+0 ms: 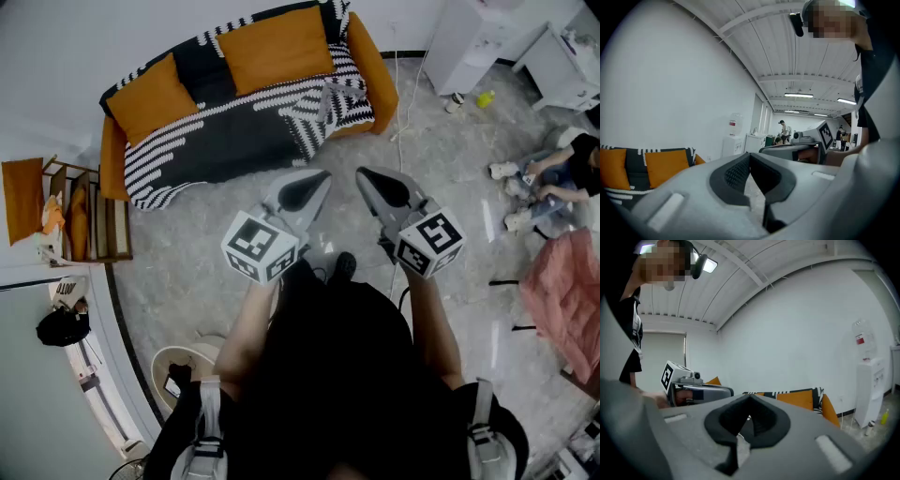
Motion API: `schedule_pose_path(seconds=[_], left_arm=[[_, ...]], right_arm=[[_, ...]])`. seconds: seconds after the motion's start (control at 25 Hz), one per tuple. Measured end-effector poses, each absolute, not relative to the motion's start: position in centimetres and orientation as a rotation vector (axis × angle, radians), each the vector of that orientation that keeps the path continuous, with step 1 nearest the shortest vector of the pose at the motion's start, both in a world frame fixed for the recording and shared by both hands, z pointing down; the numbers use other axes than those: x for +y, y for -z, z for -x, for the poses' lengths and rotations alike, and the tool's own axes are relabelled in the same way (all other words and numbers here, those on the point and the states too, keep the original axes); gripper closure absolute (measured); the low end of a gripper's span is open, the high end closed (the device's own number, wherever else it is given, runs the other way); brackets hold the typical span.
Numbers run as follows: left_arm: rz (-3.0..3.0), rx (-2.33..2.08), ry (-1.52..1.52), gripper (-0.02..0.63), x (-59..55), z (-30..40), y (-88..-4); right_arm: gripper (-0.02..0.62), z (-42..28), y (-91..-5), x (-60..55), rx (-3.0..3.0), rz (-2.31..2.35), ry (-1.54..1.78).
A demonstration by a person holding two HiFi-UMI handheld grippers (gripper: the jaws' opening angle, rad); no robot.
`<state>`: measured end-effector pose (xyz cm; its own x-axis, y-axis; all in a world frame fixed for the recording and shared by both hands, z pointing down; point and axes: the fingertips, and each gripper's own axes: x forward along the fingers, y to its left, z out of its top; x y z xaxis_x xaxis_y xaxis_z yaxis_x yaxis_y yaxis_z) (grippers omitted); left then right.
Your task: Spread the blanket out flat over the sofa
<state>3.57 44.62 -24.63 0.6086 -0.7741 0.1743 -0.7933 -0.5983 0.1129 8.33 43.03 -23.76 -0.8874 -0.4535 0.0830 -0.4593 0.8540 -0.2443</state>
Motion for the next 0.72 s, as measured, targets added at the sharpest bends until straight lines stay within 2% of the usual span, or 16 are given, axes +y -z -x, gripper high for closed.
schedule_pose_path(seconds=[0.72], left_arm=[[-2.621, -1.343, -0.170, 0.595, 44.5, -3.0, 23.9]], right_arm=[[0.594, -9.5, 22.9, 42.2, -3.025, -0.766, -0.475]])
